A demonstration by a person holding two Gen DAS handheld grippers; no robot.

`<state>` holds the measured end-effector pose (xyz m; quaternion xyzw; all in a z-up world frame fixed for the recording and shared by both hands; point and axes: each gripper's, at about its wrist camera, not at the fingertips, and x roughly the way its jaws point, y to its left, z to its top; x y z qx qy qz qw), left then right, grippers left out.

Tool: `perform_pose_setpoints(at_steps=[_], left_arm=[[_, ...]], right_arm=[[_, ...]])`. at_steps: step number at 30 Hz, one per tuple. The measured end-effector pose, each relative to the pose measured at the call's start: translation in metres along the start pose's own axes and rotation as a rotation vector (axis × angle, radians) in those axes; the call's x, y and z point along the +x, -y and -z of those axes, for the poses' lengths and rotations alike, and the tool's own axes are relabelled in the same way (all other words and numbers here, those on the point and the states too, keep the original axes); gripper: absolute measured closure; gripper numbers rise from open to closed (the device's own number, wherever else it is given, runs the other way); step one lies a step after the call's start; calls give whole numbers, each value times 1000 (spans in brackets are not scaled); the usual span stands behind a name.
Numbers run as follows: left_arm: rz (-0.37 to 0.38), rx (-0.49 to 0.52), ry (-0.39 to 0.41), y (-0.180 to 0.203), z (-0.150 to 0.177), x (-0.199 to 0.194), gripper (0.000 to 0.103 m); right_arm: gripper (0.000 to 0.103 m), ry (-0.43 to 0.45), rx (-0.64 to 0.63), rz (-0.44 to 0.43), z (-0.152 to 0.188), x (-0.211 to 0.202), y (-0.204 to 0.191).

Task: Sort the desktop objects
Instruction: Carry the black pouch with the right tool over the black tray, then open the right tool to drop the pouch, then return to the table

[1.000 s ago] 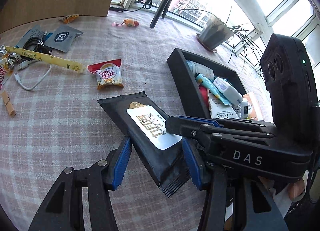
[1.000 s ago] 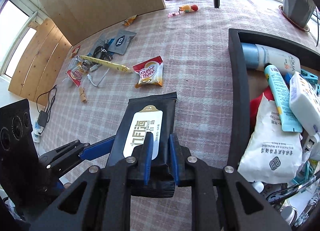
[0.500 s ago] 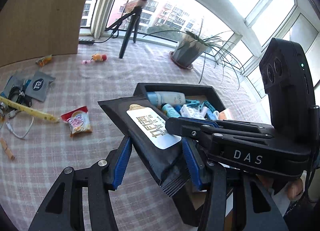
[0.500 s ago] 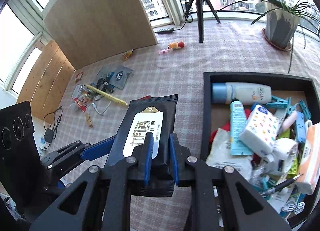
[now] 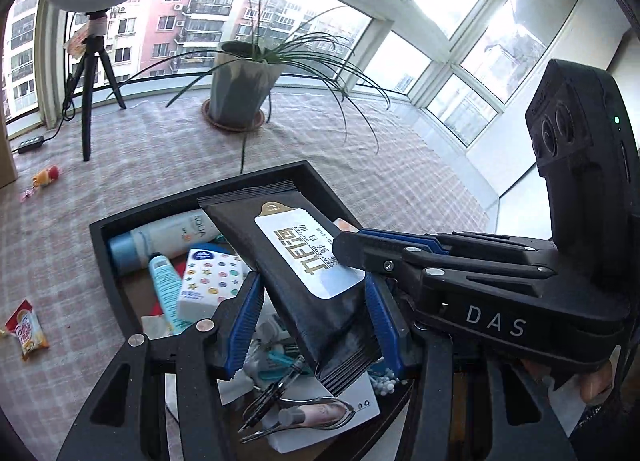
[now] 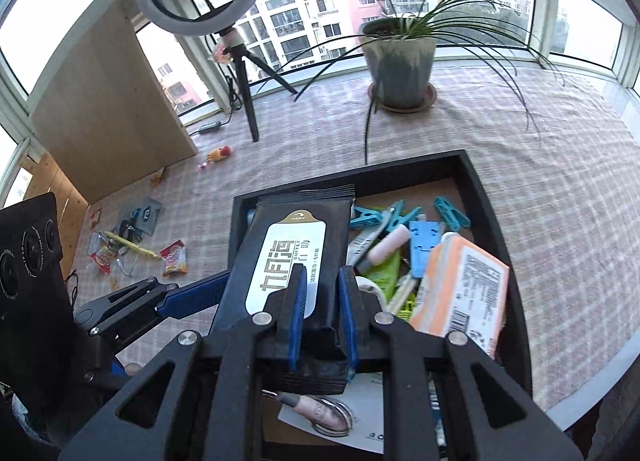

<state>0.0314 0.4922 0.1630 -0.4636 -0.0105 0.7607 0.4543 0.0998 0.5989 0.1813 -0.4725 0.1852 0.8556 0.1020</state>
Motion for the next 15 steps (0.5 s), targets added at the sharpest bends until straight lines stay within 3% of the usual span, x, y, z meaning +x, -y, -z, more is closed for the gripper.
perform_pose_setpoints(at_steps=[7, 12, 15], left_arm=[[-22, -11, -22, 1, -2, -1, 53], [-73, -71, -19, -33, 5, -17, 53], [-109, -116, -17, -62, 13, -31, 53]], right_arm=[[84, 26, 56, 51, 4, -10, 24], [83, 24, 12, 37, 5, -3, -2], [74, 22, -19, 15, 4, 6, -26]])
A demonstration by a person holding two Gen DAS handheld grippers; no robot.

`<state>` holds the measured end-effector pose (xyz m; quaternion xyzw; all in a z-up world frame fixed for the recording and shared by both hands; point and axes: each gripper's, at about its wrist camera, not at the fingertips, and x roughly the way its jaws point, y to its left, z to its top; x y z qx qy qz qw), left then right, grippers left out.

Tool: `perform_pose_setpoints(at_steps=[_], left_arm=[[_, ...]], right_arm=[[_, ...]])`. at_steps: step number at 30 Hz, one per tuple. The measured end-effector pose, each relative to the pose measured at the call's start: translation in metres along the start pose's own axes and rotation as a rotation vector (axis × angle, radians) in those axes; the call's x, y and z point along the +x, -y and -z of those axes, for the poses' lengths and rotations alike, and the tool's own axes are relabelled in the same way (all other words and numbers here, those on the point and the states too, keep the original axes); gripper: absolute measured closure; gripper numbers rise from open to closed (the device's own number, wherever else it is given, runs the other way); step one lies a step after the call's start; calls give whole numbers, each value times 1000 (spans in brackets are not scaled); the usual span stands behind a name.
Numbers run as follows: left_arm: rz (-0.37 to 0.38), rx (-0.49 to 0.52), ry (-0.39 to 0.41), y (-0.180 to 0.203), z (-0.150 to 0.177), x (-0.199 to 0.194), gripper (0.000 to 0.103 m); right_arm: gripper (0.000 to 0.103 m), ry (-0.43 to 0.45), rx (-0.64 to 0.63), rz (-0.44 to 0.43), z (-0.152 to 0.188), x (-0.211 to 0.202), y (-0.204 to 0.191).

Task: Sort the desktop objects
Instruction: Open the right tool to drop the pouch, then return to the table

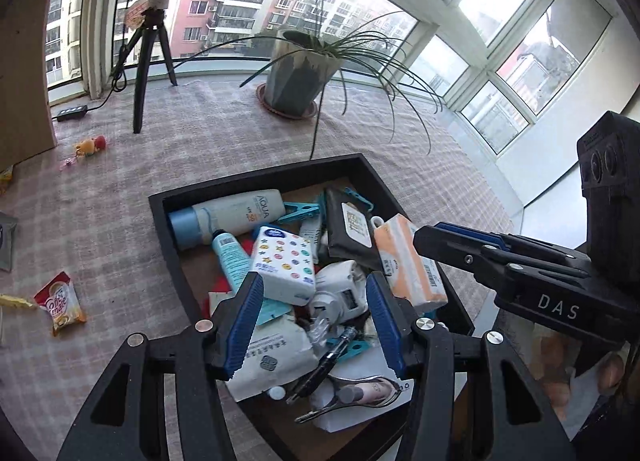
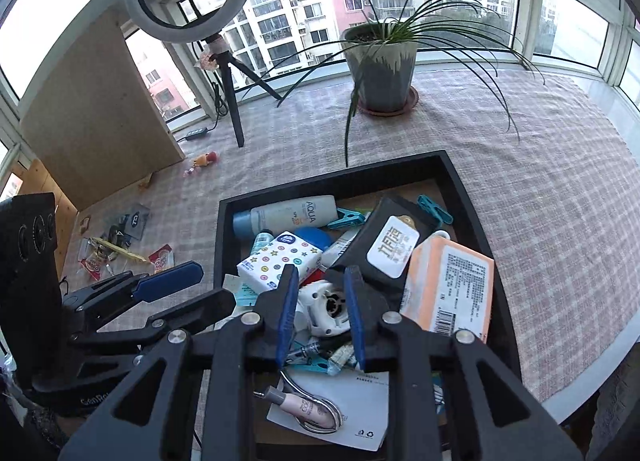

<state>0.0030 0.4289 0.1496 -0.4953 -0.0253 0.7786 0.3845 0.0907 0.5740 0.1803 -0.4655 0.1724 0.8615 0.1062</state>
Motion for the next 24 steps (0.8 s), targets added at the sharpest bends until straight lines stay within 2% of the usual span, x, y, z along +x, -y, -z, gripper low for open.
perform_pose_setpoints(at_steps=[3, 9, 17, 24], left_arm=[[-42, -55, 10, -37, 8, -15, 53], [-162, -167, 24, -119, 28, -49, 53], [-313, -369, 29, -234, 66, -94, 53], [-386, -533, 30, -303, 95, -118, 51]], right_arm=[[69, -6, -42, -21, 0, 10, -30], [54, -35, -123, -70, -1, 41, -92], [52, -117, -222, -92, 1, 102, -173], [48, -222, -312, -98, 6, 162, -226]])
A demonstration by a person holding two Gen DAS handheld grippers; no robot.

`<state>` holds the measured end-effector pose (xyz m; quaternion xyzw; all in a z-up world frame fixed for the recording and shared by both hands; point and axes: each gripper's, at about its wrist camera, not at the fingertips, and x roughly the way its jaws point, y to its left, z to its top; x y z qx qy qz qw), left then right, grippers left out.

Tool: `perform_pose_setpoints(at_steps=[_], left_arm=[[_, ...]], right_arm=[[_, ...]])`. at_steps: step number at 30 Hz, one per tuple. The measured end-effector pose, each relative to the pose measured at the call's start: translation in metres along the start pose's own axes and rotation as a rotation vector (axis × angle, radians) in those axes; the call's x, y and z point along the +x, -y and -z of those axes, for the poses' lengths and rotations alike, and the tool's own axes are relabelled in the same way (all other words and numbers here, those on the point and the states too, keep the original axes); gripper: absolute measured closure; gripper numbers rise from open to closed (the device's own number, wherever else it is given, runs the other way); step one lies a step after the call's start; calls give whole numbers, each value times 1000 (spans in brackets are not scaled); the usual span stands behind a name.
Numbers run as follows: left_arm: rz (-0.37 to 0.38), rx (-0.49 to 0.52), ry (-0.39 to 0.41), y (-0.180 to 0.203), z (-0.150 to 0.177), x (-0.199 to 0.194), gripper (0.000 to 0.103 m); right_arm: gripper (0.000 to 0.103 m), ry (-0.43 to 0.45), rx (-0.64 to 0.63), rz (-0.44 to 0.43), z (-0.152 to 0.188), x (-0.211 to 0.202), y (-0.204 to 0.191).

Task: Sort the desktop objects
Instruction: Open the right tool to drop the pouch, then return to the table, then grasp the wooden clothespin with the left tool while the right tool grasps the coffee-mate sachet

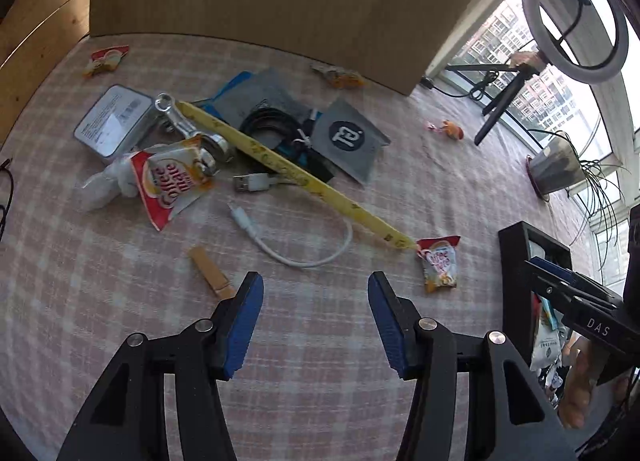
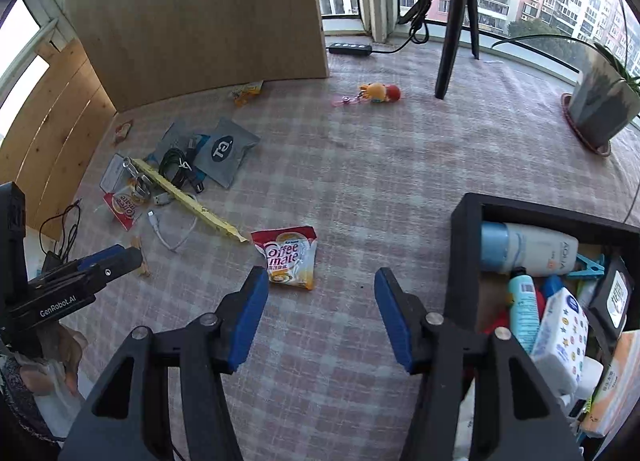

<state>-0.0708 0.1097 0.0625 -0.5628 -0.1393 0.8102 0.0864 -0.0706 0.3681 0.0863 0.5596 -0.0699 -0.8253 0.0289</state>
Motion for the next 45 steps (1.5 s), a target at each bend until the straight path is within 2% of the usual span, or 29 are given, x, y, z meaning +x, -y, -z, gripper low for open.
perform_pose_setpoints(at_steps=[6, 9, 14, 20, 23, 27, 28, 32, 36, 38, 39, 42, 45], left_arm=[[-26, -117, -24, -40, -3, 15, 50], [-15, -157, -35, -49, -2, 22, 50], [-18, -153, -48, -46, 2, 33, 50], [-59, -96, -22, -41, 3, 34, 53], [-66, -91, -3, -45, 5, 32, 60], [-81, -87, 19, -52, 8, 29, 77], [-86, -86, 21, -54, 9, 29, 83], [-64, -94, 27, -62, 13, 26, 85], [-70, -90, 33, -62, 19, 24, 88], [-68, -89, 35, -62, 22, 24, 88], [-64, -89, 35, -62, 23, 23, 88], [-54, -93, 35, -62, 28, 22, 88], [-28, -112, 31, -62, 33, 19, 89]], right_arm=[[47, -71, -24, 32, -14, 45, -20], [47, -81, -29, 59, -16, 59, -24], [47, -103, -5, 54, -18, 74, -21], [46, -131, 0, 51, -16, 87, -20], [44, -119, -12, 64, -13, 86, -20], [44, -108, -35, 80, -5, 84, -21], [46, -104, -39, 90, -3, 83, -22], [68, -94, -55, 115, 3, 79, -25], [76, -90, -35, 102, 6, 76, -20], [91, -92, -15, 75, 8, 74, -16], [94, -95, -4, 59, 9, 73, -14], [94, -84, -3, 68, 12, 70, -11], [95, -77, 21, 37, 15, 65, -6]])
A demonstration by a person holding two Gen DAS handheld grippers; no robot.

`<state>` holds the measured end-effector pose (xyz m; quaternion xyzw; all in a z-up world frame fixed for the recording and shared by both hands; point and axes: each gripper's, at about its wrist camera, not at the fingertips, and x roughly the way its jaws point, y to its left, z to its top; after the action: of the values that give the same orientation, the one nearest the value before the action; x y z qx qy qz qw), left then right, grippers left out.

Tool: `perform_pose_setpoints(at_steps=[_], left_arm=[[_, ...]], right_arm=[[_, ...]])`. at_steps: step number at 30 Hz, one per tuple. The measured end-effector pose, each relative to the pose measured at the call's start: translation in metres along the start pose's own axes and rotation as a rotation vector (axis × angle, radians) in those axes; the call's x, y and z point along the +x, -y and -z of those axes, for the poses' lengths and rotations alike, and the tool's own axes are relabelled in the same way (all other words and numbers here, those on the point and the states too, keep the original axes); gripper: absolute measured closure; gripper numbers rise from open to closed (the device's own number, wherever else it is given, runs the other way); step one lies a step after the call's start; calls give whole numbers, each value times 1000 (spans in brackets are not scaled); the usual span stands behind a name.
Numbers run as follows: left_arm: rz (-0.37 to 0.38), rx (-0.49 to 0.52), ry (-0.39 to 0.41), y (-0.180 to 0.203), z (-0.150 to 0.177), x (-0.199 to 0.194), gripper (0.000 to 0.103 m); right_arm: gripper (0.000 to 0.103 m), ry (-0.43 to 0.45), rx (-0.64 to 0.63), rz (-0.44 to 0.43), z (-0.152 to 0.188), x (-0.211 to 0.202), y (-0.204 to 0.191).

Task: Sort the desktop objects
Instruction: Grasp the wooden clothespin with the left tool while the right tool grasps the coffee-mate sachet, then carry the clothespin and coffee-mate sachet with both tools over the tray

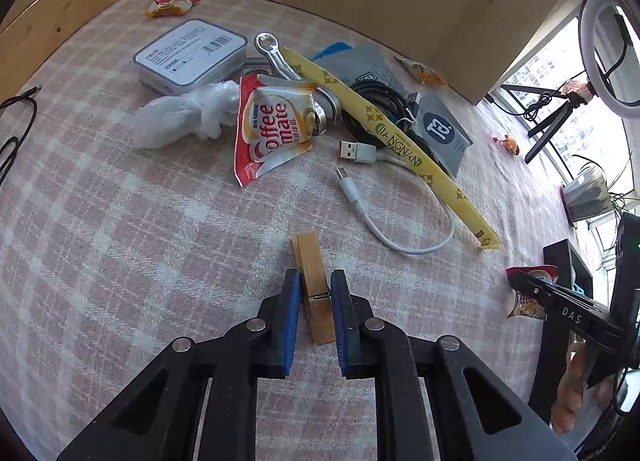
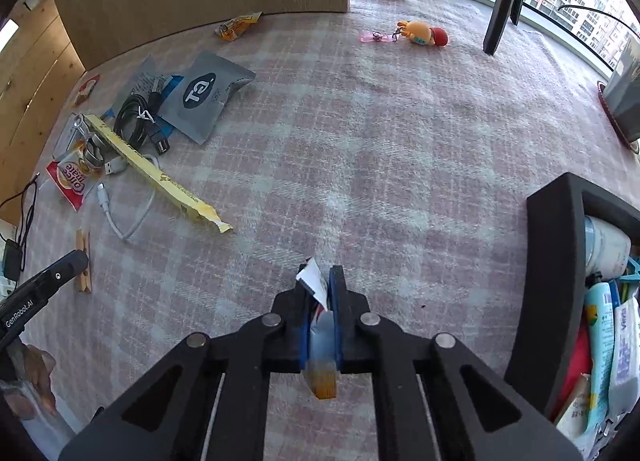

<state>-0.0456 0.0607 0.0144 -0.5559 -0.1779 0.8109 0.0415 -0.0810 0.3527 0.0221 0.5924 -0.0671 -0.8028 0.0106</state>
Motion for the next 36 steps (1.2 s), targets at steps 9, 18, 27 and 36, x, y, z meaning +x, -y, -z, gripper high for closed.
perform_pose_setpoints(at_steps=[9, 18, 27, 36], left_arm=[[73, 67, 18, 39, -4, -17, 89], [199, 243, -21, 139, -5, -21, 89], [328, 525, -120, 270, 48, -24, 89], [432, 789, -224, 373, 126, -37, 88]], right_arm=[[95, 71, 70, -37, -7, -42, 22], [94, 167, 193, -2, -3, -92, 82], [94, 212, 345, 92, 29, -138, 173], [94, 243, 476, 158, 62, -170, 244]])
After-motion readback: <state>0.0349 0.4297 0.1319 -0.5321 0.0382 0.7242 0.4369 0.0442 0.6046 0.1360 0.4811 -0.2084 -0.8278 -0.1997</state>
